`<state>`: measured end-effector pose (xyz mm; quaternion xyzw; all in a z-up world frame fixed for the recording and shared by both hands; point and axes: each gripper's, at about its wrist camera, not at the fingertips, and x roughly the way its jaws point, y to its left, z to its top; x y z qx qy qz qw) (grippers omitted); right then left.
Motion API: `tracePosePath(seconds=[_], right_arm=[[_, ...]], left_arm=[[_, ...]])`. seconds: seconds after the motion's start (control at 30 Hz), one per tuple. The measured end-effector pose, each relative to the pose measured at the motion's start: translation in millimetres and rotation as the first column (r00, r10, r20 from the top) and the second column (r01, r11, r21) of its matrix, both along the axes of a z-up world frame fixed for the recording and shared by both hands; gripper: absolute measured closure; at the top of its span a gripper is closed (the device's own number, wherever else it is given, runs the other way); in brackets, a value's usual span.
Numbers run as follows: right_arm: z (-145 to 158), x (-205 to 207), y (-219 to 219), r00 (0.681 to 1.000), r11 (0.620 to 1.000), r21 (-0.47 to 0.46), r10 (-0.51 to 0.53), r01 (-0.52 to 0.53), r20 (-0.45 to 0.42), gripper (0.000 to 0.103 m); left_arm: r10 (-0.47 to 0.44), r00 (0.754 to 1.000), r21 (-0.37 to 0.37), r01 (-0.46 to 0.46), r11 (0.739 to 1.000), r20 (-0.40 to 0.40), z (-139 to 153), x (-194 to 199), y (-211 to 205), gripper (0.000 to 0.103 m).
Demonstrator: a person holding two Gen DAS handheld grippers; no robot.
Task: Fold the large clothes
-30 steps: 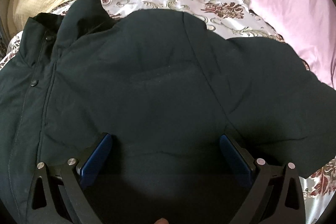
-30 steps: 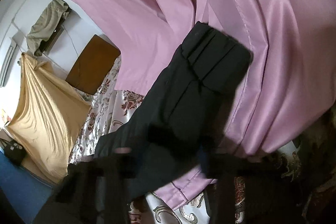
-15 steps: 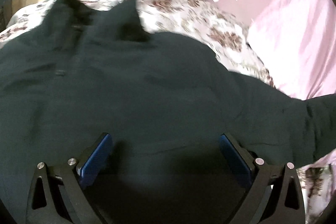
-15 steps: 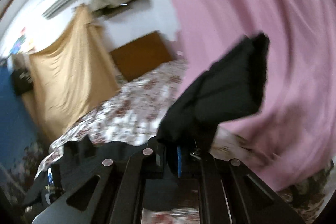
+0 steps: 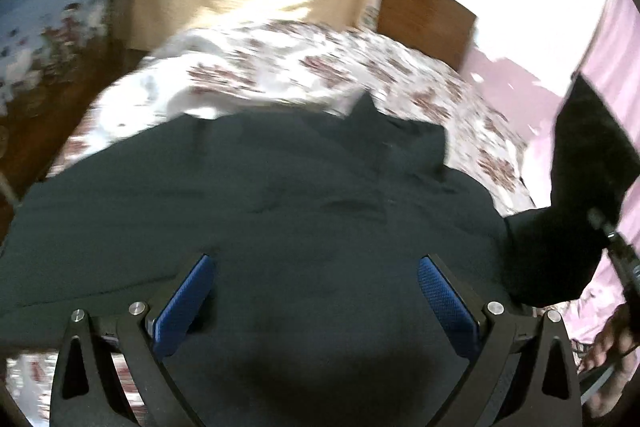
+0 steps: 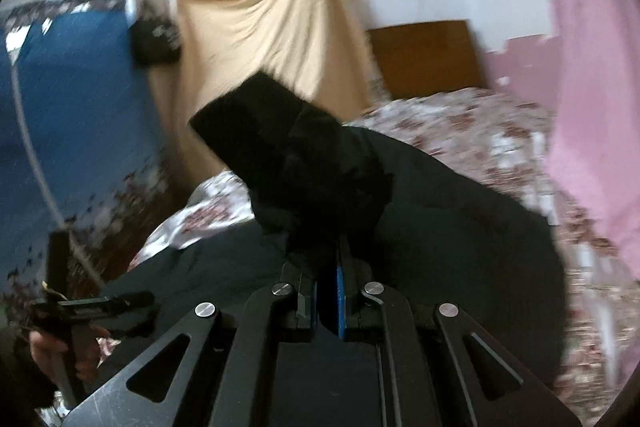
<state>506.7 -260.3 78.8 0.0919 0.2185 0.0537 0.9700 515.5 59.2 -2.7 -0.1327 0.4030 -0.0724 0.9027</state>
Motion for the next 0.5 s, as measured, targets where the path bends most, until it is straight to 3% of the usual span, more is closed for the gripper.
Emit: tracePosePath(seconds=[0.13,0.23,0.33,0.4,0.47,0.5], right_arm=[[-28.6,25.5,76.4,0.992,0.993,-0.029,0.114,-0.116,-0.061,0.096],[-59.6,27.0,108.6,0.977,0.981,-0.052,0.178,-0.185,-0.118,0.096],[-93.4,45.2,152.7,0.940,0.961,-0.086,0.236,-0.264,-0.246,0.094],[-110.9,55.5,170.6,0.904,0.946,-0.082,0.270,-0.313,-0.330,0.079],[-123.8,59.4,179.4,0.877,0.935,-0.081,0.290,-0.345,-0.383,0.044],[-126.9,53.1,179.7,0.873,0.927,-0.088,0.307,-0.364,-0.378,0.042]], left_arm=[[0.067,0.997,-0.008,-0.067,0.998,0.028,-0.4,-11.5,44.6,0.000],[0.098,0.994,-0.013,-0.098,0.995,0.043,-5.6,-14.2,62.8,0.000],[0.115,0.993,-0.018,-0.115,0.993,0.037,-17.1,-11.6,77.3,0.000],[0.125,0.991,-0.049,-0.124,0.991,0.036,-24.8,-7.6,82.6,0.000],[0.129,0.991,-0.079,-0.126,0.989,0.035,-32.8,1.4,81.1,0.000],[0.126,0.991,-0.081,-0.123,0.989,0.036,-35.2,2.2,78.6,0.000]])
